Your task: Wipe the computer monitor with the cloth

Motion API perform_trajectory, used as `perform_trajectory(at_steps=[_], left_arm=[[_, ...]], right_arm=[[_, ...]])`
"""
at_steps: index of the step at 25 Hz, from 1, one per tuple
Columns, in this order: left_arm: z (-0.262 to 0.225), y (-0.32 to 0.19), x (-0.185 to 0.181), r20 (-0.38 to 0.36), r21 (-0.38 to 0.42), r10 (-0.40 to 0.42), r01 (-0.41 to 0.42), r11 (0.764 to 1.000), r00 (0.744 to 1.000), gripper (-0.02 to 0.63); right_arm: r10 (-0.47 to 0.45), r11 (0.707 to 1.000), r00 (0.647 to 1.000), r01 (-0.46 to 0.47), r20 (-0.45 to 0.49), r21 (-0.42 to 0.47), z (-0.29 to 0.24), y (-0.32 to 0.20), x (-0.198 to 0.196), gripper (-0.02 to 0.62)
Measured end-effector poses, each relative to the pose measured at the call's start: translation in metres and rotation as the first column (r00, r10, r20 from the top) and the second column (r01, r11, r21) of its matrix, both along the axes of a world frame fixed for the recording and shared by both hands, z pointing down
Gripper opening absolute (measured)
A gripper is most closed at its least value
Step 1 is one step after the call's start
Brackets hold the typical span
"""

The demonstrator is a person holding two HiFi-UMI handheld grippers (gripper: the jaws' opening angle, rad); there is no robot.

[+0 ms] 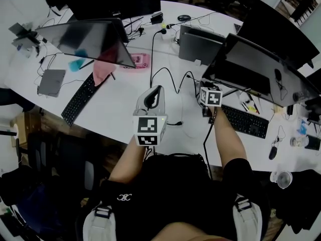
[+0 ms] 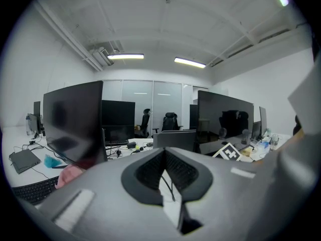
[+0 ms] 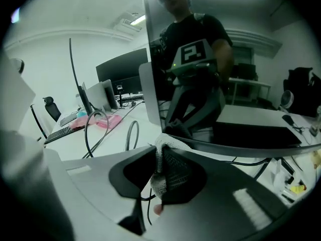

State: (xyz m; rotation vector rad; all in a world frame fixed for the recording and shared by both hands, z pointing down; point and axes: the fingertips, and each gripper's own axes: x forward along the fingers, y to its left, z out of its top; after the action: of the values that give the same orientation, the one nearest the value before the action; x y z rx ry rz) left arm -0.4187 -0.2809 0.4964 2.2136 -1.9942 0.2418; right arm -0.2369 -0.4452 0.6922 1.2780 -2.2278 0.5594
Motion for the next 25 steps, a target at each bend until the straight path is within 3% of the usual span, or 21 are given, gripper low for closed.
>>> perform_trajectory(at_steps=[4, 14, 20, 25], left_arm=[[-0.004, -0.001, -0.002, -0.006, 0.012, 0.005, -0.005, 1.000, 1.000, 0.051], [-0.015, -0.003, 0.002, -0.018, 0.044, 0.011, -0.011, 0.999, 1.000, 0.050], [-0.024, -0.008, 0.016, -0.021, 0.074, 0.035, -0.034, 0.997, 0.999, 0.051], [-0.031, -0.009, 0.025, -0.024, 0.090, 0.053, -0.051, 0.995, 0.998, 0.051]], right_arm=[[-0.026, 0.999, 1.000, 0.026, 0.014, 0.028, -0.018, 0.004, -0.015, 0.032], [-0.065, 0.977, 0.997, 0.056, 0.035, 0.208, -0.096, 0.000, -0.030, 0.032], [-0.060, 0.944, 0.996, 0.036, 0.064, 0.327, -0.157, 0.001, -0.027, 0.032], [-0.060, 0.901, 0.994, 0.012, 0.096, 0.434, -0.215, 0.005, -0.025, 0.032]])
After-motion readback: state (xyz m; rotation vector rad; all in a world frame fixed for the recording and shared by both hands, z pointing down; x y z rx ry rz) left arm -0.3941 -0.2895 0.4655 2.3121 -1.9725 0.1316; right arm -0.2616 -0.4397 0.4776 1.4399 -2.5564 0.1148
